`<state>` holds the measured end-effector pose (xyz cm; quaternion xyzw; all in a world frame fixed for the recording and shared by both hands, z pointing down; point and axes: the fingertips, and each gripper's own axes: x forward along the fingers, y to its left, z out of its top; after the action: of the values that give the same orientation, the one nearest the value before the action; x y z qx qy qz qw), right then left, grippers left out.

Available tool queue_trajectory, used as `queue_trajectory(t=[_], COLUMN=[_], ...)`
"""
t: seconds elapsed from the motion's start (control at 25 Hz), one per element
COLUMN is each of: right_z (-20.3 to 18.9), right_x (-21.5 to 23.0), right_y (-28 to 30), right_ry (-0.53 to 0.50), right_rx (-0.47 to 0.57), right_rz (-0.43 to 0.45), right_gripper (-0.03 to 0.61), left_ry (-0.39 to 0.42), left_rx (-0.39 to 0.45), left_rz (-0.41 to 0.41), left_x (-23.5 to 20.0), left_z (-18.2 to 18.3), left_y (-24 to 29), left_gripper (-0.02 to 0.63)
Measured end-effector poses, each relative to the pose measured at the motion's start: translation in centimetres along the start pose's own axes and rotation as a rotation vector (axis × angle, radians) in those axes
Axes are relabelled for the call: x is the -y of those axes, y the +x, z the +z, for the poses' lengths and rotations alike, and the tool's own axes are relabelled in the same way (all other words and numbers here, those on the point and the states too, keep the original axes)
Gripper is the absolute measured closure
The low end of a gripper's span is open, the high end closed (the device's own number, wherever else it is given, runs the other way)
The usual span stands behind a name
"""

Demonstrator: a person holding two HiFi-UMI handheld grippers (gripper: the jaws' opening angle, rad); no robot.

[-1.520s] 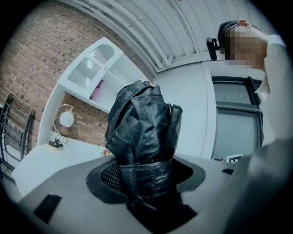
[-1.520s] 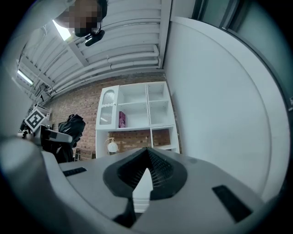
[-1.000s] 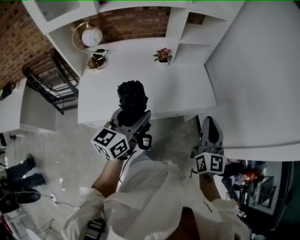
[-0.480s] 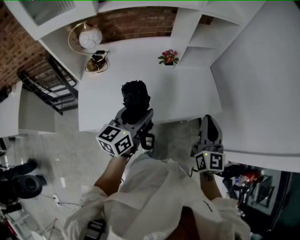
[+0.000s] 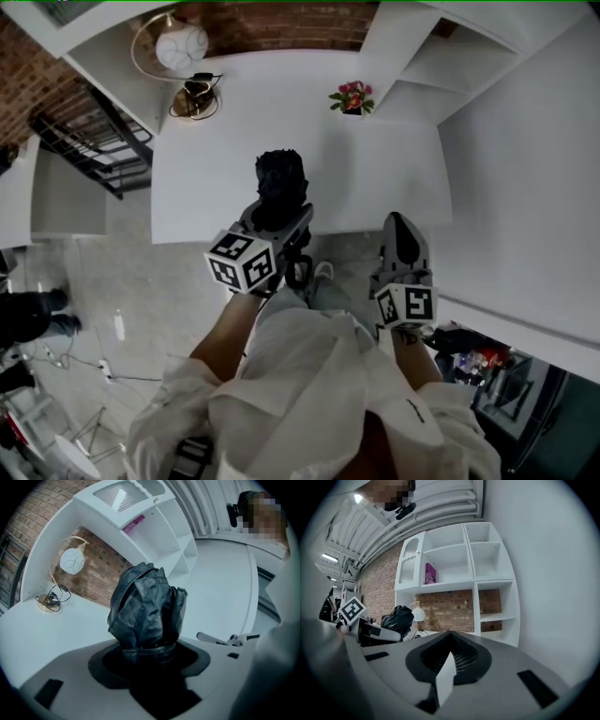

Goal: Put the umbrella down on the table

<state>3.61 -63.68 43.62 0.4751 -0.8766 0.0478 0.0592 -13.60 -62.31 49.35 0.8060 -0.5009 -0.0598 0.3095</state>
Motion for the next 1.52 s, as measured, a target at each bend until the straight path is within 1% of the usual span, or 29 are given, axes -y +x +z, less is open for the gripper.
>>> queue_trajectory(t=[0.36,0.6,1.0,1.16,1.32,1.52], right_z=[-3.4,-5.5,-11.2,-12.9,-14.2,-15.7], right_x=[0.8,1.3,2.4,2.6,2.7,2.9], right_y=[4.8,7.5,11.6,12.8,13.3,14.2], right_ry=[0.001,0.016,0.05,0.068,0.082,0.089], right_rx=[-0.042,-0.085,-0.181,-0.198,-0.215,-0.233], right_rz=[0.116,0.163,0.214,0.228,0.24,0.253], right_gripper=[0.56,0.56,0.56,0.56,0.56,0.56], left_ry=[-0.008,-0.036,-0.077,-0.091,-0.075,-0.084], left_rx=[-0.006,-0.055,-0.154,-0.191,-0.231,-0.258], left_rz=[0.083,0.136,0.206,0.245,0.304,0.383], left_x=[-2.9,-5.5,-10.4,-12.3,-13.9,-15.9], left_z=[-1.6,-3.3,-7.2,-8.6,-9.5,-10.3], left_y=[3.7,6.3,11.8,13.1,14.0,14.8], left_gripper=[0.333,0.333,0.333,0.333,0.333,0.333])
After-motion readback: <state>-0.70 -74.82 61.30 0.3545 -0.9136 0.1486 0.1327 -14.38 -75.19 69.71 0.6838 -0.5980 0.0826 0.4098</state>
